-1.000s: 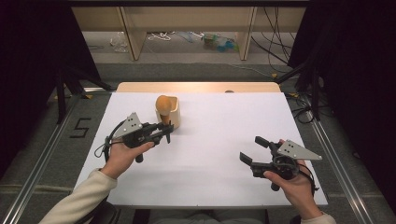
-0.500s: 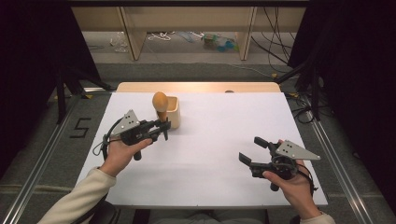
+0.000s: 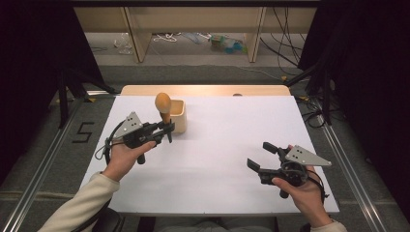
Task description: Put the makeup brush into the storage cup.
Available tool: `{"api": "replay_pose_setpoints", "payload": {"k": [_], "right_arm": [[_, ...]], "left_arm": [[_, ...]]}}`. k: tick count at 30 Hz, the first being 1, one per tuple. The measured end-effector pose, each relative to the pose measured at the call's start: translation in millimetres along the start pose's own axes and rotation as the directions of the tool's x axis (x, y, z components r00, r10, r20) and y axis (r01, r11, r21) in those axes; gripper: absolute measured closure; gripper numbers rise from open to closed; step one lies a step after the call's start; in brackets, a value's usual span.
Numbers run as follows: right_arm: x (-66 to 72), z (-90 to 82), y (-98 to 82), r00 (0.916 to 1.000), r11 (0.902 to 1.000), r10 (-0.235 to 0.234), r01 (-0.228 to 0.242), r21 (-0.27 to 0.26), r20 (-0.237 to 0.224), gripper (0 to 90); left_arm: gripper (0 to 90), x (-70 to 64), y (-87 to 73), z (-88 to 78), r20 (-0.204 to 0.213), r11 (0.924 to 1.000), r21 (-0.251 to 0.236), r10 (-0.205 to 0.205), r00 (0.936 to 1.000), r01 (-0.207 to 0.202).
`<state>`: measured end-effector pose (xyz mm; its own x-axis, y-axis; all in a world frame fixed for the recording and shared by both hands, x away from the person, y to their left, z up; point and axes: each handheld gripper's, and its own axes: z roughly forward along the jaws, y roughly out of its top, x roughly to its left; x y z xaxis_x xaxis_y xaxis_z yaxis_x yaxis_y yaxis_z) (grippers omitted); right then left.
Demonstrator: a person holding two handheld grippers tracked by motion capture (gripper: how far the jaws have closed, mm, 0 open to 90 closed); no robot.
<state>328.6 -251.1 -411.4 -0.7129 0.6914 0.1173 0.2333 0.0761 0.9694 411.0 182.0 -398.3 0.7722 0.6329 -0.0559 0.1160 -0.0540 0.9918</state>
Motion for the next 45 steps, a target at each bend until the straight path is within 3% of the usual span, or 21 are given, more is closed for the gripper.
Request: {"api": "replay_pose_setpoints", "payload": {"k": [15,20,25,32,45], "right_arm": [[1.1,2.6,-2.0,0.9999,0.9999,0.007,-0.007,-0.010,-0.012,16.8],[1.0,1.6,-1.9,1.0000,0.9997,-0.002,0.002,0.023,-0.004,16.8],[0.7,3.8,-2.7,0.9999,1.0000,0.006,-0.006,0.000,-0.013,16.8],[0.7,1.8,-2.0,1.0000,0.9997,0.000,0.000,0.024,0.004,16.7],[0.6,2.3,-2.6,1.0000,1.0000,0.001,-0.001,0.009,0.000,16.8]], "left_arm": [[74.1,5.2,0.1,-0.9,-0.022,1.0000,-0.002,-0.001,0.9998,0.001],[74.2,7.3,0.0,-0.2,-0.030,1.0000,-0.001,-0.005,0.9995,0.005],[74.2,9.3,0.9,0.8,-0.039,0.9999,-0.003,-0.011,0.9992,0.011],[74.2,10.8,3.2,5.3,-0.045,1.0000,-0.005,-0.004,0.9990,0.004],[74.2,16.1,5.4,10.0,-0.059,1.0000,-0.007,-0.003,0.9983,0.003]]}}
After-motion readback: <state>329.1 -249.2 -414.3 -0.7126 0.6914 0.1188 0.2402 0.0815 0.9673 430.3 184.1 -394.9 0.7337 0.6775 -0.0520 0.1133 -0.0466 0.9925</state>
